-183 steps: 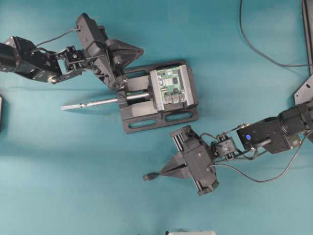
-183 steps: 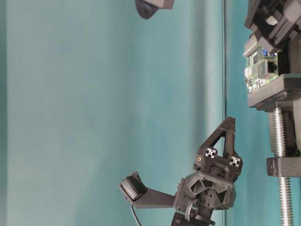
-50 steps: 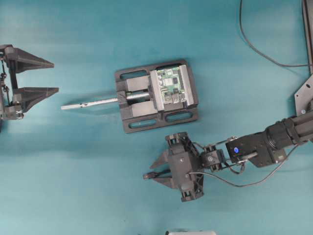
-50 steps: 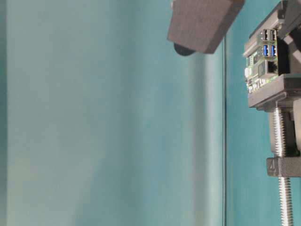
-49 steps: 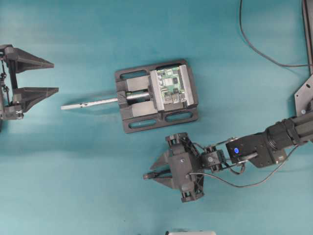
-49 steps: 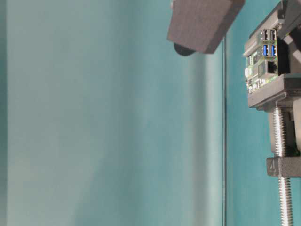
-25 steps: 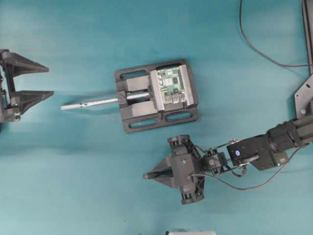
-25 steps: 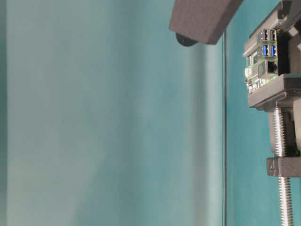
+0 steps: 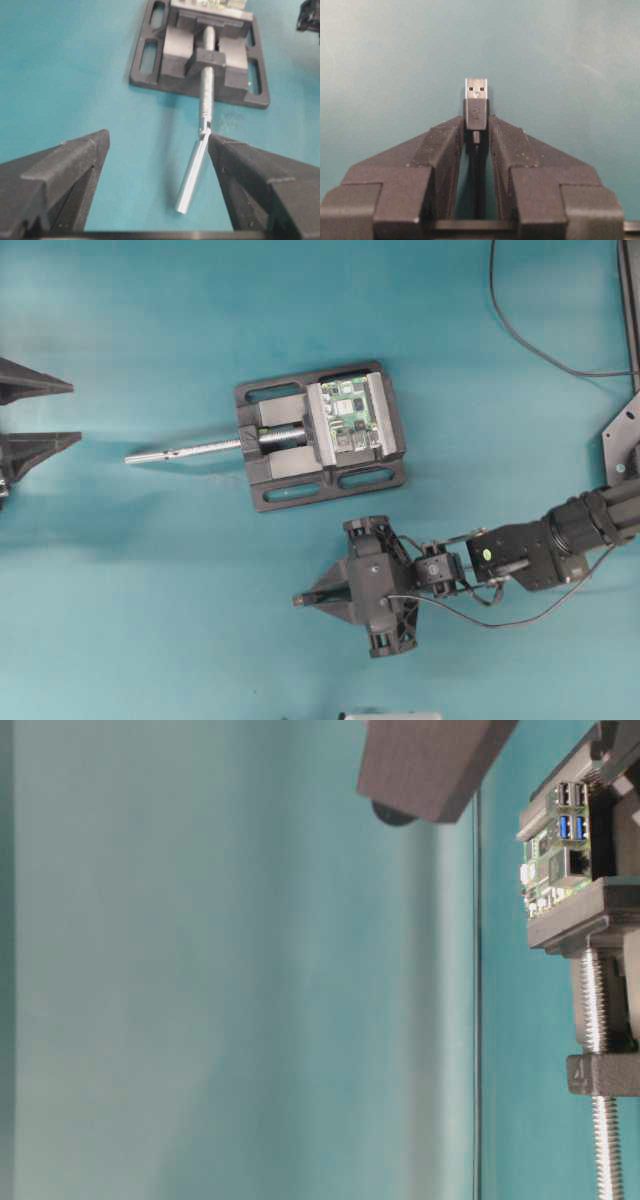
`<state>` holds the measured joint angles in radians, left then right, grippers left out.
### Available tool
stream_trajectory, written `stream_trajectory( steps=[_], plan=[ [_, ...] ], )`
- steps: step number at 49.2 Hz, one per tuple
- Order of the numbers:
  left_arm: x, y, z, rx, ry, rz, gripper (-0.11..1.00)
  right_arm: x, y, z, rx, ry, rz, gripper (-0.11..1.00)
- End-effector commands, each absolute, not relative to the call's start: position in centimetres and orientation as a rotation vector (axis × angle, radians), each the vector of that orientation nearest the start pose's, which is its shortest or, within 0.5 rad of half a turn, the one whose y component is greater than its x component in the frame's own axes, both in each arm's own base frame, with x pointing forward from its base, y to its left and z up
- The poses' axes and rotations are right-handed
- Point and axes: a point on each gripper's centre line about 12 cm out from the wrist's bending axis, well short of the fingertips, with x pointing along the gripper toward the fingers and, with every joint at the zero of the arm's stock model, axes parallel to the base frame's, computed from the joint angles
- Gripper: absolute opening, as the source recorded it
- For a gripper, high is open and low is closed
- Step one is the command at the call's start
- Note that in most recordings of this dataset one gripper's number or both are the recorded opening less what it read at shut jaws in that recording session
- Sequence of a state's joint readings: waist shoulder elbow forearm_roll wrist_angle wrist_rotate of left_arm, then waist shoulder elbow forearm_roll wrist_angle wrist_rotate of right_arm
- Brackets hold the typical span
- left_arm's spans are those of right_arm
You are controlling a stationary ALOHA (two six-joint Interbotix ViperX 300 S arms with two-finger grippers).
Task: Insert the USB into the fixed PCB.
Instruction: 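Swing the right gripper holding the USB plug below the vise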
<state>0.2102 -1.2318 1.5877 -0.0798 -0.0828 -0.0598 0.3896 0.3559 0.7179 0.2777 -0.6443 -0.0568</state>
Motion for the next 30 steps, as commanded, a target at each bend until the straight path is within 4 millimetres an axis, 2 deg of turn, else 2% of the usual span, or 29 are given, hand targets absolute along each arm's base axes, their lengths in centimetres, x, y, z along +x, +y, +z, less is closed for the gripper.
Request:
stream_trajectory(
  steps=[1,16,30],
  plan=[
    [13.0,2.9,15.1,-0.163,0.242,0.234,0.94,38.6,13.9,9.1,0.075,0.381,0.134,0.21],
    [13.0,2.9,15.0,-0.163,0.243,0.234,0.94,37.6,13.6,11.8,0.081,0.314,-0.099,0.21],
    [13.0,2.9,15.0,-0.163,0.243,0.234,0.94,36.2,14.0,12.6,0.11,0.311,-0.346,0.21]
  ],
)
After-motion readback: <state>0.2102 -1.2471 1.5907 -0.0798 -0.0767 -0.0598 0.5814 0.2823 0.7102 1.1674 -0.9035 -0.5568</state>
